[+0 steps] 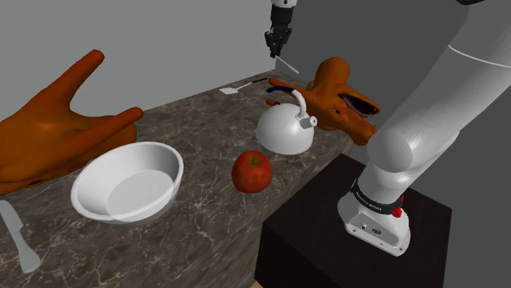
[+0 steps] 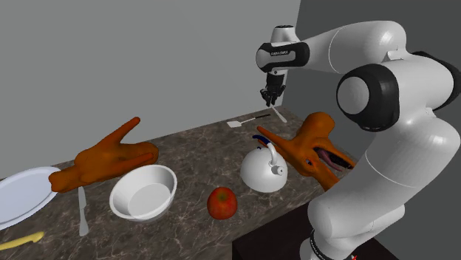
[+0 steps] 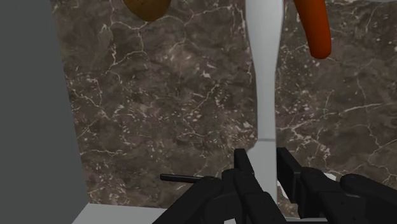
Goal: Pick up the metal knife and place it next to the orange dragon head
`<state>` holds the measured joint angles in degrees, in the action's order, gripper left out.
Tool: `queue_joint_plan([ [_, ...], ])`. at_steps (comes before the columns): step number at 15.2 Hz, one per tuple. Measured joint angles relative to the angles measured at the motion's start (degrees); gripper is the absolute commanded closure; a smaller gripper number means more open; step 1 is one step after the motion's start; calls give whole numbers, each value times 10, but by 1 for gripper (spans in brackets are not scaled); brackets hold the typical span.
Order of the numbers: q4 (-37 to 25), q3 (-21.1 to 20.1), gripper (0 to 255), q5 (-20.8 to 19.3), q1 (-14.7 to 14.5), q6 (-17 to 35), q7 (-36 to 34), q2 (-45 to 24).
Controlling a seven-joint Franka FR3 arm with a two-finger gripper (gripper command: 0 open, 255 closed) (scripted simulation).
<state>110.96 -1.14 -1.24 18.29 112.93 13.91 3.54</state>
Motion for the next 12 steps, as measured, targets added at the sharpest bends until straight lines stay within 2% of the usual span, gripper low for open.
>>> queue_joint_plan([
  [12,71,0,255,-2,0,91,-3,-20],
])
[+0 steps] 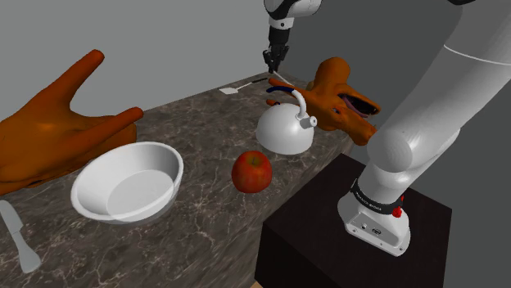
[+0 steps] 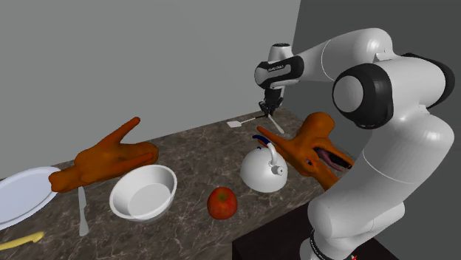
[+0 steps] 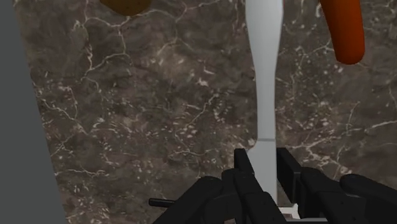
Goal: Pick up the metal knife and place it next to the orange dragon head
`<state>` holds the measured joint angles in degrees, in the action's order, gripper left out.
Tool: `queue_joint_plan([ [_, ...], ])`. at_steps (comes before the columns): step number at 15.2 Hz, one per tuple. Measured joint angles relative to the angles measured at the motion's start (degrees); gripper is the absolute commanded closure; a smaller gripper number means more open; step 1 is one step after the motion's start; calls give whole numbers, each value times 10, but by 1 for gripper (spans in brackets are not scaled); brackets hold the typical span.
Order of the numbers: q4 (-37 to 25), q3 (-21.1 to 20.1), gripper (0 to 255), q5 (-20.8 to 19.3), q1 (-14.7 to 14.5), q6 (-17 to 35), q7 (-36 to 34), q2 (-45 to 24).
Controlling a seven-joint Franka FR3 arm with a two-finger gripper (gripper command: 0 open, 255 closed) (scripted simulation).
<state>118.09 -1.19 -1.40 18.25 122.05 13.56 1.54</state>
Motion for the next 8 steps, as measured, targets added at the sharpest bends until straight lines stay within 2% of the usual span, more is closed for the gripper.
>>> queue_joint_plan([
  [8,37,0,255,-2,0,59,-2,-22],
])
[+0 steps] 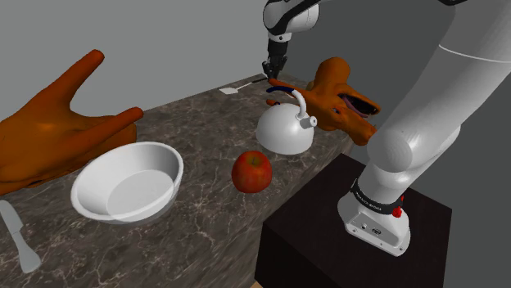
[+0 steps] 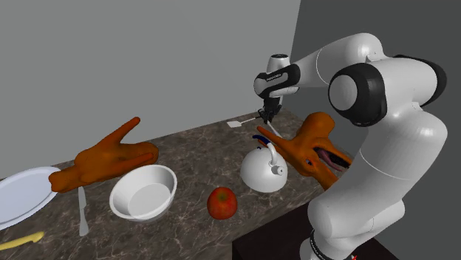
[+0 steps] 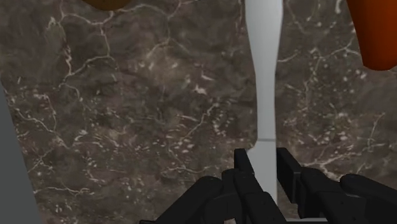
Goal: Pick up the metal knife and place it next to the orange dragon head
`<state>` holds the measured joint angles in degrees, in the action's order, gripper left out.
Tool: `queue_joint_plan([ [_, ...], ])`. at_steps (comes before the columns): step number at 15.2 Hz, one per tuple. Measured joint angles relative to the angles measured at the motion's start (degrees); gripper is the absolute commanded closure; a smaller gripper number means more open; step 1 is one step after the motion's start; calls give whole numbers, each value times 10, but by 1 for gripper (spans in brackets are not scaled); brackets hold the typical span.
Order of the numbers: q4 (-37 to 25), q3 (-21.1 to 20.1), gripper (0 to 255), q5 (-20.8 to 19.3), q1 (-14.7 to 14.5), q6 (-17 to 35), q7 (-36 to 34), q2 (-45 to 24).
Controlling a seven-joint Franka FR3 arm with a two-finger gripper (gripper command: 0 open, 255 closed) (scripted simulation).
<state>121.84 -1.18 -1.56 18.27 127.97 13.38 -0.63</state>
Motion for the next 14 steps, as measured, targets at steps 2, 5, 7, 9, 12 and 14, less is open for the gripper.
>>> queue_joint_plan([
  [2,9,0,255,0,0,15,0,-6],
  [5,20,0,255,-1,0,36,-2,-16],
  [7,27,0,255,-2,0,52,-2,-25],
  [9,33,0,255,-3,0,67,-3,-34],
  [12,41,0,255,-4,0,90,-4,-49],
  [14,43,1,255,-4,0,94,-4,-51],
])
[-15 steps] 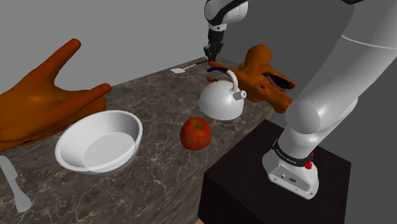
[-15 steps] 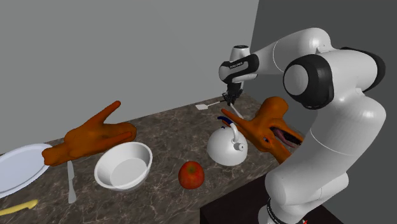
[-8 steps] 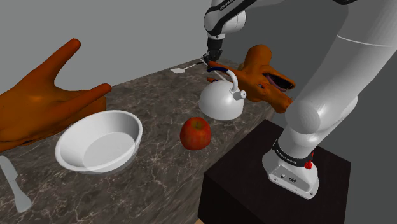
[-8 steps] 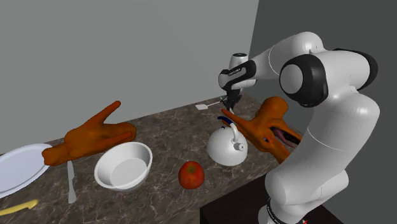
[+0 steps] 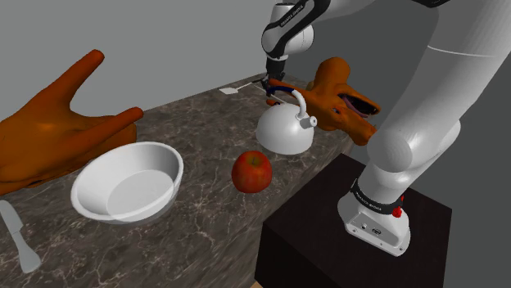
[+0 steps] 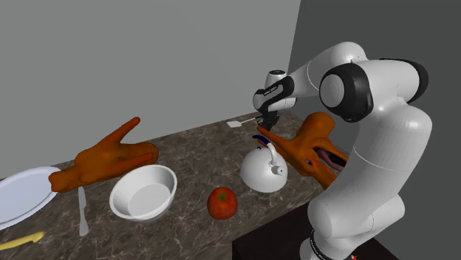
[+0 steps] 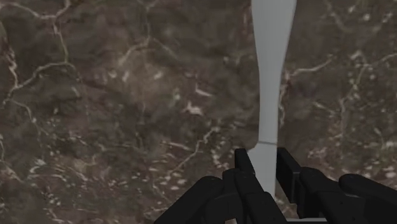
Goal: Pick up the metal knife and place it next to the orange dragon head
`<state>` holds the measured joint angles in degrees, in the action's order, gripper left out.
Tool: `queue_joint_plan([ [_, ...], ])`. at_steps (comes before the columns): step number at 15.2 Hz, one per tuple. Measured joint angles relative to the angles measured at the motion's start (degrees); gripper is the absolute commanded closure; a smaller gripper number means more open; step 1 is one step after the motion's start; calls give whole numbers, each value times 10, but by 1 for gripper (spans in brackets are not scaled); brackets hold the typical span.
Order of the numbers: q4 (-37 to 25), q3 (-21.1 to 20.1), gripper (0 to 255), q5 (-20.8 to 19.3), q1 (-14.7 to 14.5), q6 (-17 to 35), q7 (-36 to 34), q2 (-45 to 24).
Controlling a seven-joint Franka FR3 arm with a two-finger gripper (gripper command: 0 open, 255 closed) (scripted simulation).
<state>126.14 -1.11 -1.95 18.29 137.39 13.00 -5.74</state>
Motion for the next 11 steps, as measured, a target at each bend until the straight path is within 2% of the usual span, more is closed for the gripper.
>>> queue_joint_plan([
  [5,2,0,255,0,0,3,0,-1],
  [6,2,0,0,0,0,3,0,-1],
  [11,2,0,0,0,0,3,0,-1],
])
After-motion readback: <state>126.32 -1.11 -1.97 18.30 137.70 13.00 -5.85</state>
